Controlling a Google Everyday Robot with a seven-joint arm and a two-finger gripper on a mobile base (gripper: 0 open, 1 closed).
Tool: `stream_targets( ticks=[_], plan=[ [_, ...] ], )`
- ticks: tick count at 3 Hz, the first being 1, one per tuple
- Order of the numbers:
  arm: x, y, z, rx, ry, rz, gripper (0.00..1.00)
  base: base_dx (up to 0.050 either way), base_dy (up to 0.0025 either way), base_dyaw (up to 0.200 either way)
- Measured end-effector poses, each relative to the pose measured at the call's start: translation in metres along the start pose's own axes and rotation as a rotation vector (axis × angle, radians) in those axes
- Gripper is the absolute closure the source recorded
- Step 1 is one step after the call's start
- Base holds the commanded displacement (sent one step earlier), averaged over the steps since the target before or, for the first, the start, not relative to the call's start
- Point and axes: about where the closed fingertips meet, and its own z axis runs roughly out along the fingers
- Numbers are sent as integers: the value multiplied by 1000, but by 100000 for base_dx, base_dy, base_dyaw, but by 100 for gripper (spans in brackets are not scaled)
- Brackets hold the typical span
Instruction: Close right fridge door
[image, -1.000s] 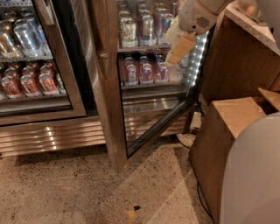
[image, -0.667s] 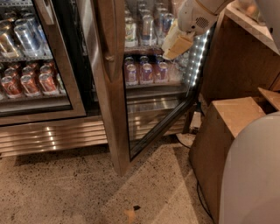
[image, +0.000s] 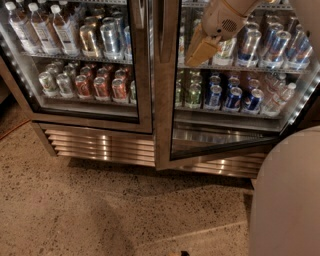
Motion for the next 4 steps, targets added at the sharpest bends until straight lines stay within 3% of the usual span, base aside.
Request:
stream_targets(
  ticks=[2, 3, 4],
  plan=[
    [0, 0, 0, 0, 0, 0, 100, 4992, 6, -145],
    [0, 0, 0, 0, 0, 0, 100, 4392, -210, -9631],
    [0, 0, 0, 0, 0, 0, 100, 4037, 241, 11752]
  ],
)
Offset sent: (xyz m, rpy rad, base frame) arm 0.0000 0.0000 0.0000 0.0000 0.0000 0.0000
